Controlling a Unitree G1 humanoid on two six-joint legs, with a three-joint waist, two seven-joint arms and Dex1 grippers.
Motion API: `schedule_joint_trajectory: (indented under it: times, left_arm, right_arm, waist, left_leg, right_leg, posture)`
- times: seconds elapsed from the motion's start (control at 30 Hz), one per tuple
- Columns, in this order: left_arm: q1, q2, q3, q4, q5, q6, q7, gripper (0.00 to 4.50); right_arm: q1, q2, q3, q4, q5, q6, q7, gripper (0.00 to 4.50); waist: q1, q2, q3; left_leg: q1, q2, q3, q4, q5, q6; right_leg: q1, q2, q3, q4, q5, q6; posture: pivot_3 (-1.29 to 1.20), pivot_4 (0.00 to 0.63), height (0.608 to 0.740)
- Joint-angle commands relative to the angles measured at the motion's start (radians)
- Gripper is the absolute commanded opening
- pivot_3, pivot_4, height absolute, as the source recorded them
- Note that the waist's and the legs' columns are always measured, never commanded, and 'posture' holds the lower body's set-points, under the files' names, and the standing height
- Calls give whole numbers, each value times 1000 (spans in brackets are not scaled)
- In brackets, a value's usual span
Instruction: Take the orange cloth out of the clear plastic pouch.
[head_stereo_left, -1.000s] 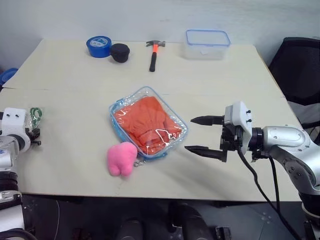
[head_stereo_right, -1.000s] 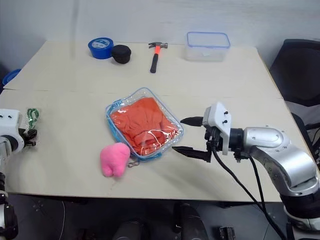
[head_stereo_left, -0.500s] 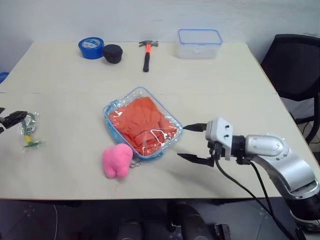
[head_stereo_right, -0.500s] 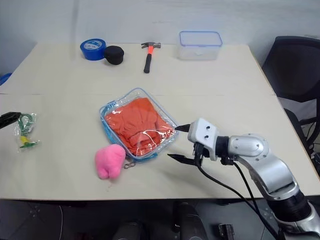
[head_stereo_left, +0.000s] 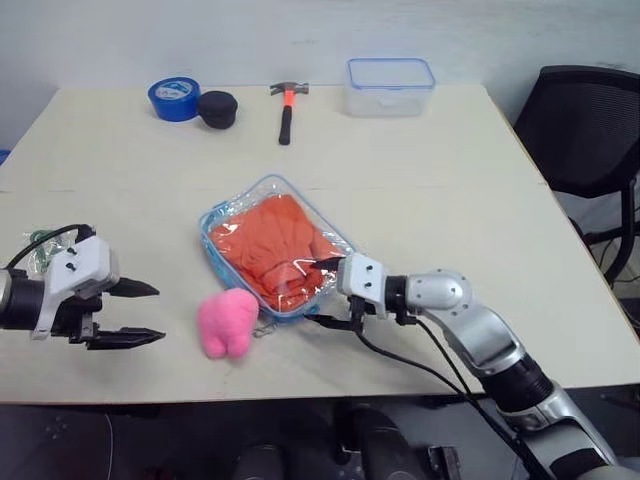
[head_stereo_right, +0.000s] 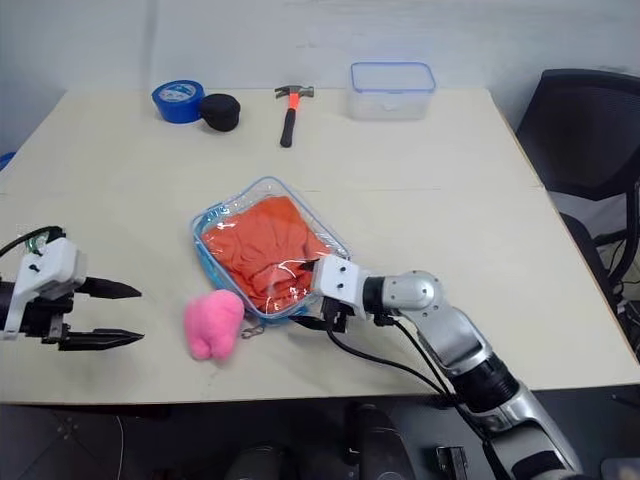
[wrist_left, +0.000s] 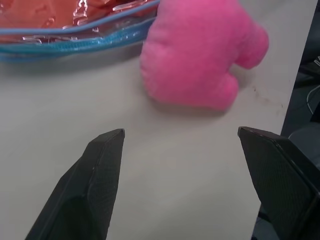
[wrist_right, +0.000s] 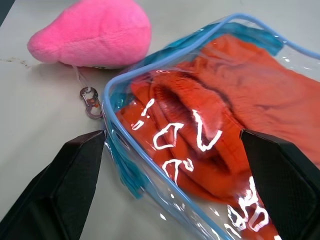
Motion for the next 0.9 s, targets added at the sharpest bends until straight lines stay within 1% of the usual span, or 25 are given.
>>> schedule_joint_trajectory:
  times: [0.03, 0.17, 0.23, 0.27, 0.3, 0.37, 0.4, 0.53, 0.6, 0.67, 0.77, 0.9]
  left_arm:
    - [-58, 24, -9, 16, -13, 4, -1, 3841]
    - [-107, 26, -37, 55, 4, -11, -4, 3841]
    - [-127, 23, -49, 63, 5, -12, -1, 3841]
    - [-140, 20, -57, 66, 5, -13, 3, 3841]
    - [-148, 18, -64, 69, 5, -14, 5, 3841]
    - [-157, 13, -74, 69, 6, -15, 8, 3841]
    - [-164, 8, -84, 67, 6, -17, 10, 3841]
    - [-209, -13, -134, 59, 4, -24, 19, 3841]
    - [-232, -22, -158, 60, 5, -34, 19, 3841]
    - [-259, -36, -187, 63, 5, -41, 17, 3841]
    - [-285, -55, -224, 60, 3, -52, 7, 3841]
    - [-311, -83, -271, 44, 2, -59, -2, 3841]
  right_arm:
    - [-9, 36, 24, 18, -23, -28, 12, 3884]
    - [-7, 63, 36, 57, -49, -52, 13, 2488]
    - [-5, 63, 34, 69, -61, -70, 18, 1695]
    - [-3, 58, 31, 74, -67, -81, 24, 1314]
    - [-1, 55, 29, 77, -71, -90, 28, 1047]
    - [5, 40, 24, 76, -79, -109, 41, 277]
    - [10, 15, 16, 71, -80, -130, 64, 28]
    - [1, -134, -27, 96, -84, -293, 185, 28]
    - [-25, -206, -39, 149, -100, -415, 237, 28]
    - [-80, -271, -48, 250, -118, -591, 299, 28]
    - [-180, -300, -54, 410, -110, -799, 370, 28]
    - [-295, -272, -17, 618, -119, -1060, 440, 28]
  waist:
    - [0, 0, 0]
    - [0, 0, 0]
    - [0, 0, 0]
    - [0, 0, 0]
    - [0, 0, 0]
    - [0, 0, 0]
    - [1, 0, 0]
    - [7, 0, 0]
    - [8, 0, 0]
    - [5, 0, 0]
    - [1, 0, 0]
    - [-6, 1, 1]
  left_leg:
    - [0, 0, 0, 0, 0, 0]
    - [0, 0, 0, 0, 0, 0]
    - [0, 0, 0, 0, 0, 0]
    - [0, 0, 0, 0, 0, 0]
    - [0, 0, -1, 0, 0, 0]
    - [0, 0, -1, 0, 0, 0]
    - [0, 0, -1, 0, 0, 0]
    - [1, -1, -3, 0, 0, 1]
    - [1, -1, -5, 1, 0, 2]
    - [0, -2, -5, 1, 0, 2]
    - [0, -1, -4, 0, 0, 2]
    - [0, 0, -1, 0, 1, 1]
  right_leg:
    - [0, 0, 0, 0, 0, 0]
    - [0, 0, 0, 1, 0, 0]
    - [0, 0, 0, 1, 0, 0]
    - [0, 0, 0, 1, 0, 0]
    - [0, 0, 0, 1, 0, 0]
    - [0, 0, 0, 1, 0, 0]
    - [0, 0, 0, 1, 0, 0]
    - [0, -1, -2, 0, 0, 1]
    - [0, -1, -3, -1, 1, 2]
    - [1, -2, -3, -1, 1, 2]
    - [2, -1, -2, -1, 1, 2]
    - [2, 0, 0, 0, 1, 2]
  posture:
    - [0, 150, 740]
    - [0, 150, 740]
    - [0, 150, 740]
    - [0, 150, 740]
    - [0, 150, 740]
    - [0, 150, 740]
    - [0, 150, 740]
    - [0, 150, 740]
    - [0, 150, 740]
    - [0, 150, 740]
    - [0, 150, 740]
    - [0, 150, 740]
